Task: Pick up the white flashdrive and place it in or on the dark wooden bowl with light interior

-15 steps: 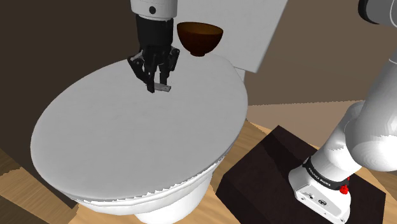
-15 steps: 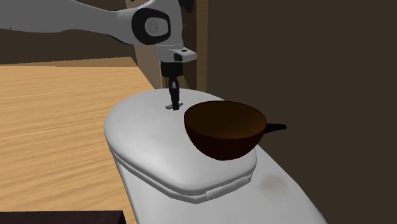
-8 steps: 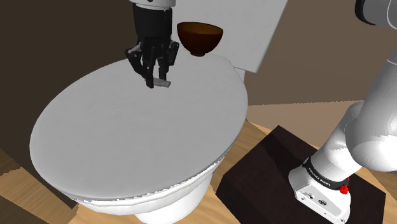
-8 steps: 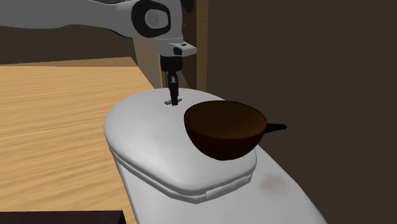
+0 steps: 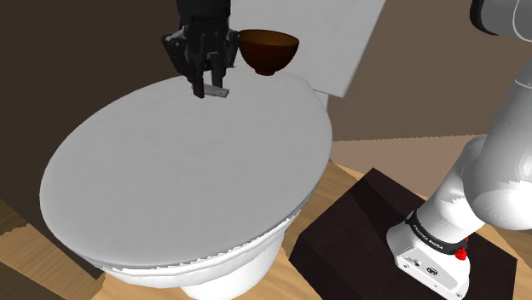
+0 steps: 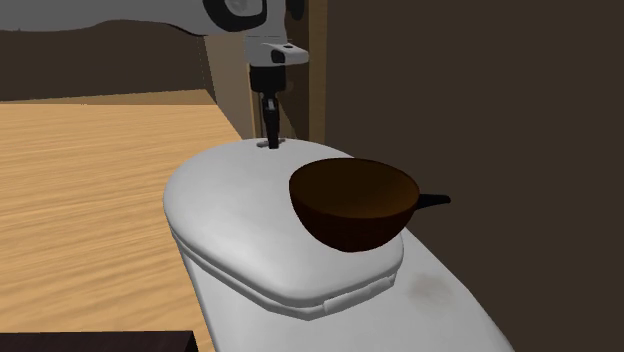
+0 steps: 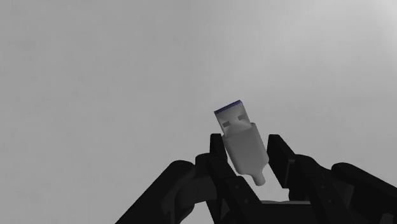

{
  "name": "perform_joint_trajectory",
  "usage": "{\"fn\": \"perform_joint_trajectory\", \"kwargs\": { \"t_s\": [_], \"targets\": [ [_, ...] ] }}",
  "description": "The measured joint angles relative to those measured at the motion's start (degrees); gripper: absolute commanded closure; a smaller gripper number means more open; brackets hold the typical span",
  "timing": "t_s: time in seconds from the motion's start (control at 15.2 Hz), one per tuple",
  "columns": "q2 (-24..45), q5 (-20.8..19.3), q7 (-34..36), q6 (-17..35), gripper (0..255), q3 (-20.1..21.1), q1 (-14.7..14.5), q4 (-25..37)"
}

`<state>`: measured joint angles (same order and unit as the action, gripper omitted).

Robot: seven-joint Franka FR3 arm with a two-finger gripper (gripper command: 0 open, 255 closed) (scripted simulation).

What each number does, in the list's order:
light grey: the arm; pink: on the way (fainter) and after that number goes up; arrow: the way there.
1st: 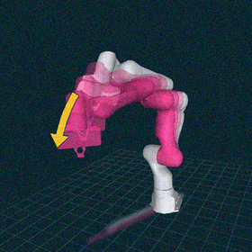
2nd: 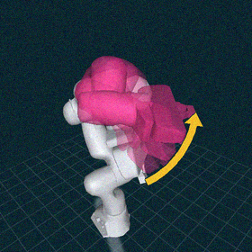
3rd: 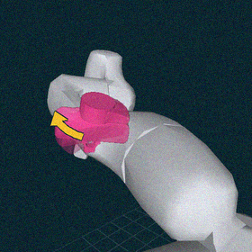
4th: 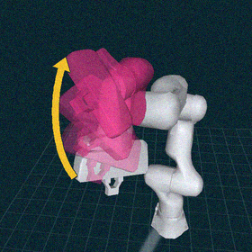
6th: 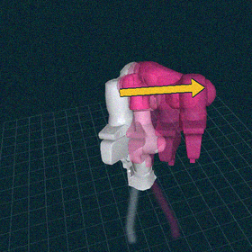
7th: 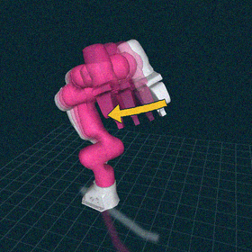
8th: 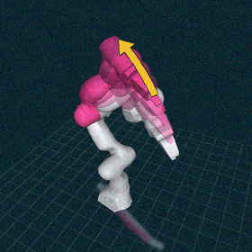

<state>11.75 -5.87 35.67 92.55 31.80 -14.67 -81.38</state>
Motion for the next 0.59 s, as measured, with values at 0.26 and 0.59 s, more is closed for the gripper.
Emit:
{"fn": "perform_joint_trajectory", "kwargs": {
  "t_s": [0.26, 0.59],
  "targets": [
    [1.2, -0.7, 0.2, -3.7, 255, 0.1, -0.6, 4.8],
    [3.2, -1.8, 0.7, -8.4, 255, 0.3, -1.9, 11.2]
  ]
}}
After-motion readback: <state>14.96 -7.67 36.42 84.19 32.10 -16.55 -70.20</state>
